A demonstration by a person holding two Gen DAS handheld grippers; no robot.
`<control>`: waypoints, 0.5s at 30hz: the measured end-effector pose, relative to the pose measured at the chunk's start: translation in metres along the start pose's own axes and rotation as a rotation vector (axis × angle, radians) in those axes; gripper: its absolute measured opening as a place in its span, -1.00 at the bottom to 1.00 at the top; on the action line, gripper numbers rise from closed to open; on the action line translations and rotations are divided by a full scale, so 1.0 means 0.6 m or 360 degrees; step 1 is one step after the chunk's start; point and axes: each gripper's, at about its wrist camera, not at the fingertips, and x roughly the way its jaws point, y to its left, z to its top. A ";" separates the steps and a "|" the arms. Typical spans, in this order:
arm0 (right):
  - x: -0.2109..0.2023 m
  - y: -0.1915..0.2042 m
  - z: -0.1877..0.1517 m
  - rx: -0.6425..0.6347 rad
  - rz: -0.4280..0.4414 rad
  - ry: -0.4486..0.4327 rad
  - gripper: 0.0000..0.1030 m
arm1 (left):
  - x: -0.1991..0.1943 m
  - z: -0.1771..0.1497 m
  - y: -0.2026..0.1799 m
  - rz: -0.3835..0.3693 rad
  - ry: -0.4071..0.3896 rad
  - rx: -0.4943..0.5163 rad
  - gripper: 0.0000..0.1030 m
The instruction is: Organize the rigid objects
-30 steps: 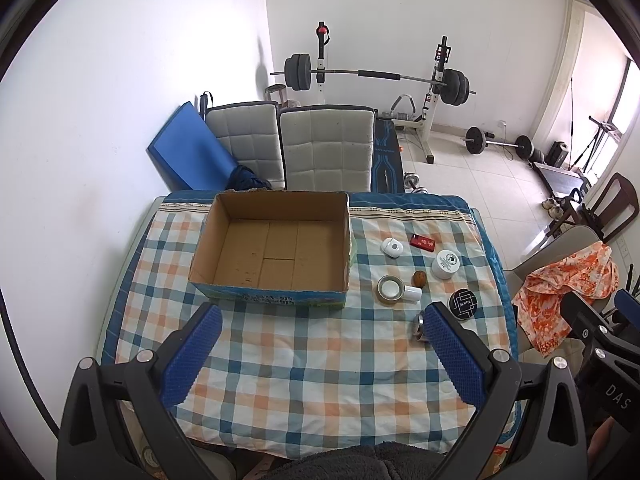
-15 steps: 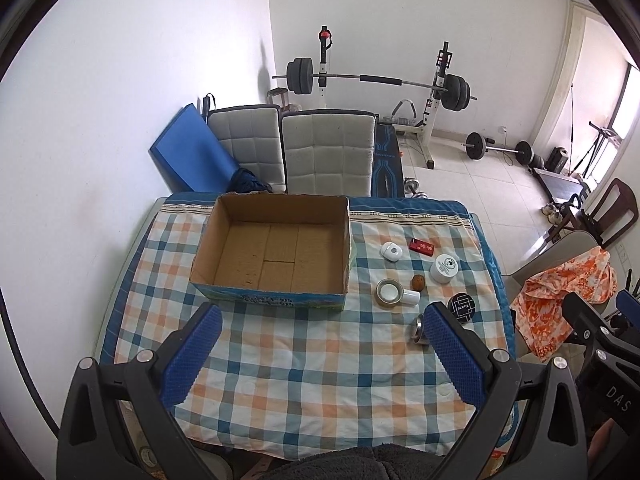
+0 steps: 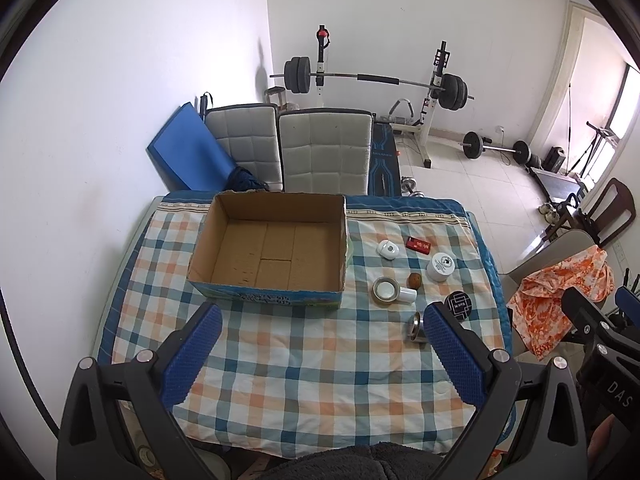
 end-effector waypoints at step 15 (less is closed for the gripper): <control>0.020 -0.016 -0.017 0.0035 -0.0030 0.0071 1.00 | 0.025 -0.014 -0.014 -0.0046 0.0101 0.0014 1.00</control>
